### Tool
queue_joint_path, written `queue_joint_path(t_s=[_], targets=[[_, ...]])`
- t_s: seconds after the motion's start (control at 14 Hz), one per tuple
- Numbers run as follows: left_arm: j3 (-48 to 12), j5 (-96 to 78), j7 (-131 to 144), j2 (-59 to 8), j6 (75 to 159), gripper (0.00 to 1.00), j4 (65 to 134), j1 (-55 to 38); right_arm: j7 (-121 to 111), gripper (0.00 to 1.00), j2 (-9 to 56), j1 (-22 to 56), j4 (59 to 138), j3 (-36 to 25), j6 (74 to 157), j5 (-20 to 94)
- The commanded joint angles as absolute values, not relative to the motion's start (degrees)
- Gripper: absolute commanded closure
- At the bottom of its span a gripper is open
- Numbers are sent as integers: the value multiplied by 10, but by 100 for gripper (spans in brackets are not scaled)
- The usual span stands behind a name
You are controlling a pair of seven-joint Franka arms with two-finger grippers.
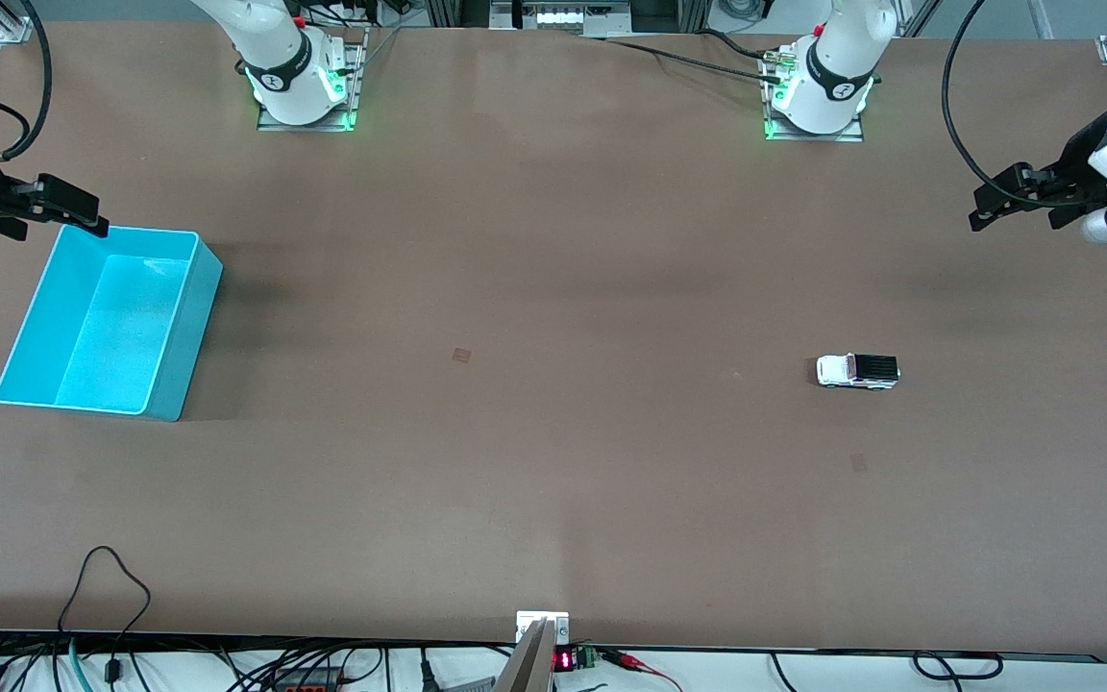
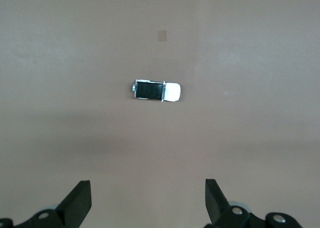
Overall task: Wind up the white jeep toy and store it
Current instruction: 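Lower the left gripper onto the white toy jeep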
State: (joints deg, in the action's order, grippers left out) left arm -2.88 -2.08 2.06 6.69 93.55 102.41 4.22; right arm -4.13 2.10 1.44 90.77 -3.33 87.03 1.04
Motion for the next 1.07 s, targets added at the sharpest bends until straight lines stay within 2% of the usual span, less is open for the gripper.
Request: queue_joint_path(t_s=[0.0,0.29,0.71,1.0], targets=[[-32,-10,19,86,943,0,1042,44,-42,0,13,13,913,-29,874,10],[-32,-9,19,78,944,0,1041,37,-42,0,13,13,913,-29,873,11],[-38,-11,20,7,908,0,1022,26,-40,0,30,16,913,-28,874,9],[-38,-12,22,-54,921,0,1012,5,-45,0,60,14,912,-28,873,10]])
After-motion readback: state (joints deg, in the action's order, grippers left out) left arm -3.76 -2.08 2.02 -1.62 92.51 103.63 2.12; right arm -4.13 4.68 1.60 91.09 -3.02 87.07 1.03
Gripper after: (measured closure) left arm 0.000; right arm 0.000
